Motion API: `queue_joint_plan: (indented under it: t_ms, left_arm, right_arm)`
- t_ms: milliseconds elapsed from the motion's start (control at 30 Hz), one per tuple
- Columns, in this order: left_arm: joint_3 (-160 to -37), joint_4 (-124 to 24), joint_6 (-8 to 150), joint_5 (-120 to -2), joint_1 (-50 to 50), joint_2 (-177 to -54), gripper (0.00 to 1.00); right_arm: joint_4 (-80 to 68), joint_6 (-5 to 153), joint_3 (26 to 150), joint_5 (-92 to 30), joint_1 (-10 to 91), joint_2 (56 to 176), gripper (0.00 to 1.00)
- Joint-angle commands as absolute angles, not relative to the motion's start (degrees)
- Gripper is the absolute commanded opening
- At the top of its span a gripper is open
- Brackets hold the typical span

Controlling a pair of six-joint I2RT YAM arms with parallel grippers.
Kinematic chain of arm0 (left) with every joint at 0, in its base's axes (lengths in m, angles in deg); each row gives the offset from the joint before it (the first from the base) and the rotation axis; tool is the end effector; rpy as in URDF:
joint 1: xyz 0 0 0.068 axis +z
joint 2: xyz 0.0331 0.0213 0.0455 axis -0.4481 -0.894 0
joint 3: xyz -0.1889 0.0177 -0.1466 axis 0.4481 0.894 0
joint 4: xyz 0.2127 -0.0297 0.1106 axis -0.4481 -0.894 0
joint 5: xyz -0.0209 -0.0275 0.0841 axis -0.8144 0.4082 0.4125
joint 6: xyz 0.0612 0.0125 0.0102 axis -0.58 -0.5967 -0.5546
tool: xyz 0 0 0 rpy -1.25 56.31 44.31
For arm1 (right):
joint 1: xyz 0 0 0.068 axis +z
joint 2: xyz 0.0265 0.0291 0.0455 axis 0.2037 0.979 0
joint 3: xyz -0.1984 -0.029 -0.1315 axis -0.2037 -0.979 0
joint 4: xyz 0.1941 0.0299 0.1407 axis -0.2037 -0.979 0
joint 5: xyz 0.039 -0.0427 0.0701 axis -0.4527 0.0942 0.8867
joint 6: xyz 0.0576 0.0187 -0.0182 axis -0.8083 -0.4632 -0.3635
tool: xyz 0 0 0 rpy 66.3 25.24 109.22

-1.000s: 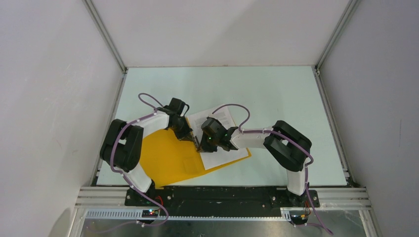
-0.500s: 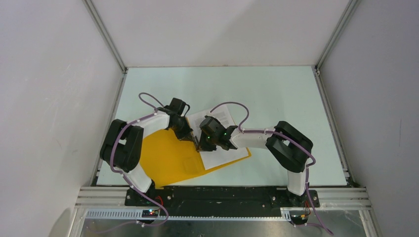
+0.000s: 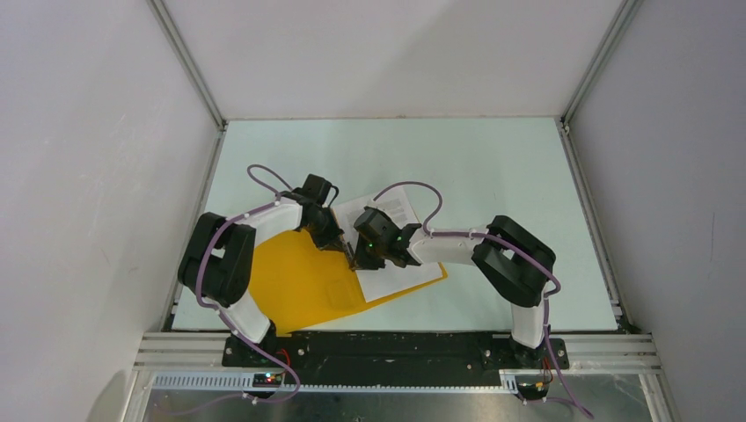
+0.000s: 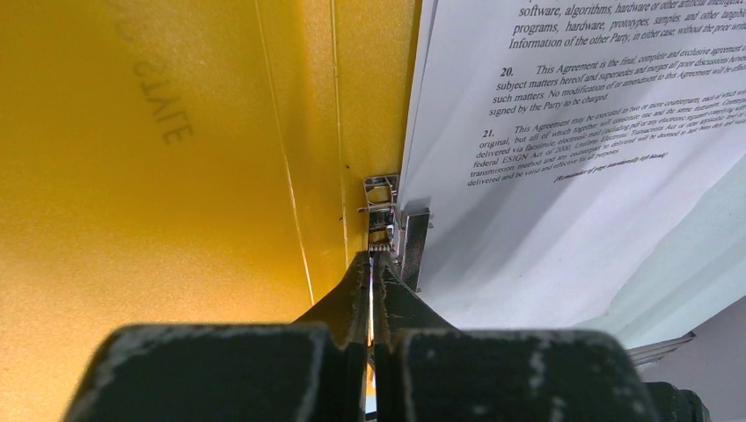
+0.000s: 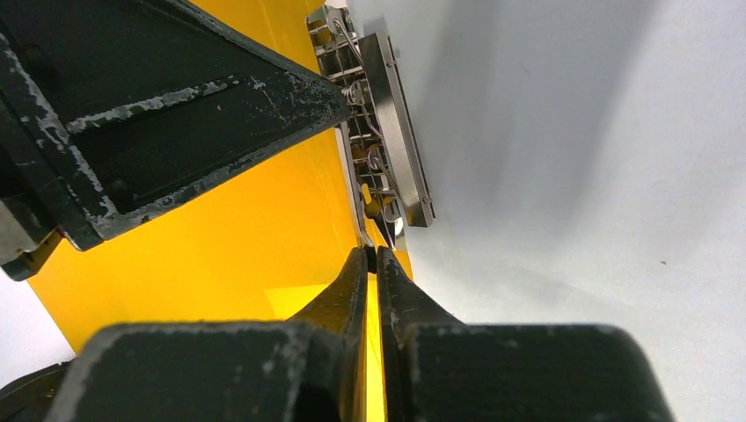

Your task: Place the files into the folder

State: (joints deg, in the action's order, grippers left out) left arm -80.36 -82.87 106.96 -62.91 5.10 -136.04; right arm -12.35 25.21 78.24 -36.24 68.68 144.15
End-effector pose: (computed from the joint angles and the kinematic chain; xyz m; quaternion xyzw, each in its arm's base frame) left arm 0.2641 -0.1137 0.1196 -0.2083 0.9626 -0.1578 0.0711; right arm 0.2042 0.3167 0.1251 -0.0181 0.9415 0.2881 0.1738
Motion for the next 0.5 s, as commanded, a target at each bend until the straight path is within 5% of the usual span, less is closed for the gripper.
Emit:
queue_joint_plan:
  t_ms: [0,467]
  left_arm:
    - [-76.59,-87.17,103.45,-51.92,4.82,-141.34,0.0]
    - [-73.86,-86.54,106.67,-51.76,4.81,-141.66,0.0]
  right_arm:
    - [-25.17,27.79,75.73,-43.22,68.44,148.55,0.0]
    - [-23.11,28.29,71.73,-42.93,67.13,147.13,0.0]
